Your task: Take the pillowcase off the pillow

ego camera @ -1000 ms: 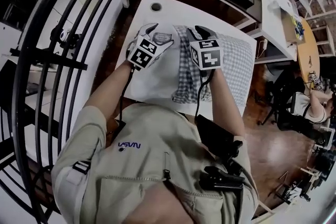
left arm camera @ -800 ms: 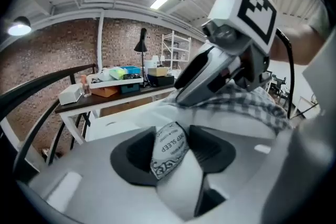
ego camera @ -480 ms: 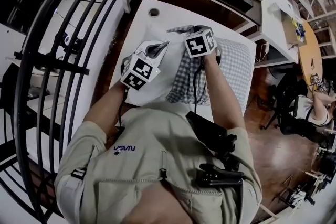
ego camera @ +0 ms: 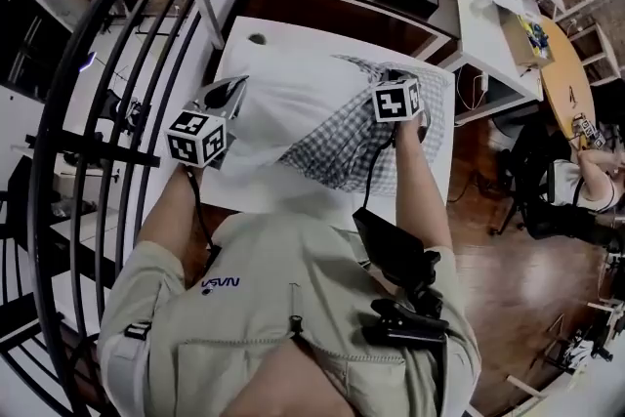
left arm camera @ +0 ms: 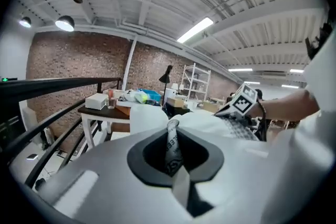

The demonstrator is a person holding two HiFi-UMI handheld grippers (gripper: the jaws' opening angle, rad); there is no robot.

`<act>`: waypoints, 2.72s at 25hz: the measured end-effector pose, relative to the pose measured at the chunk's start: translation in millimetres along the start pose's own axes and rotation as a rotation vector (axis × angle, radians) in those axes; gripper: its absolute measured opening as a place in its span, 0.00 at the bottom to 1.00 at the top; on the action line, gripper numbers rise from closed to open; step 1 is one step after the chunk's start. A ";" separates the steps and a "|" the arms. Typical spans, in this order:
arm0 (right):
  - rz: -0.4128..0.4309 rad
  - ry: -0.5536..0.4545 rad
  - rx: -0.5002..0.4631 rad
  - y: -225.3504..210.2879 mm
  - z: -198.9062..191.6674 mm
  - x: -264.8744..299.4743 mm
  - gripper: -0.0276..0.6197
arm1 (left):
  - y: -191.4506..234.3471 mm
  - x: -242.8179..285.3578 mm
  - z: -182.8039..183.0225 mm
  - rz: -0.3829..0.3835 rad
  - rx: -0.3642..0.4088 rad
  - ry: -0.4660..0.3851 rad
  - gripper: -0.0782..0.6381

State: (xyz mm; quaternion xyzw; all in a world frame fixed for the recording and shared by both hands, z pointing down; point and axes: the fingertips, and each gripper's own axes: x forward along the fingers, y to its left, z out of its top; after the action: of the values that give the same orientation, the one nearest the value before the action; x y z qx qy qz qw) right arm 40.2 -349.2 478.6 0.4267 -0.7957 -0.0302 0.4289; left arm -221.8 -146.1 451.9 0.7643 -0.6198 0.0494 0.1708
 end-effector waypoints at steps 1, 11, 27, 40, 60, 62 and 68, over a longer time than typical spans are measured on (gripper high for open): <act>0.002 0.007 -0.001 5.8 -8.2 5.4 0.06 | 3.7 12.9 -12.2 0.008 0.017 0.031 0.13; 0.030 -0.244 0.231 32.2 1.6 -74.3 0.21 | -2.7 24.0 0.2 0.094 0.303 -0.014 0.30; 0.241 -0.046 0.180 258.3 -96.7 -113.9 0.34 | -89.9 -17.6 -200.1 -0.219 0.707 0.421 0.37; -0.034 -0.200 0.083 145.6 -92.6 -164.0 0.06 | -66.3 -27.8 -70.2 -0.014 0.540 0.200 0.15; 0.081 -0.017 0.292 109.7 -224.8 -152.4 0.21 | -103.9 -78.8 -142.3 0.043 0.204 0.217 0.29; 0.095 -0.069 0.332 107.6 -209.1 -168.6 0.23 | -113.7 -87.8 -125.3 0.029 0.222 0.186 0.31; 0.112 -0.188 0.283 103.7 -143.4 -197.2 0.23 | -109.2 -100.1 -95.0 0.017 0.195 0.148 0.32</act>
State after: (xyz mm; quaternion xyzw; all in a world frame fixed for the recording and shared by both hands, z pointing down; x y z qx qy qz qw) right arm 126.9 -98.9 482.4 0.4330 -0.8512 0.0661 0.2891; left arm -126.3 -3.4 490.3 0.7663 -0.6043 0.1671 0.1403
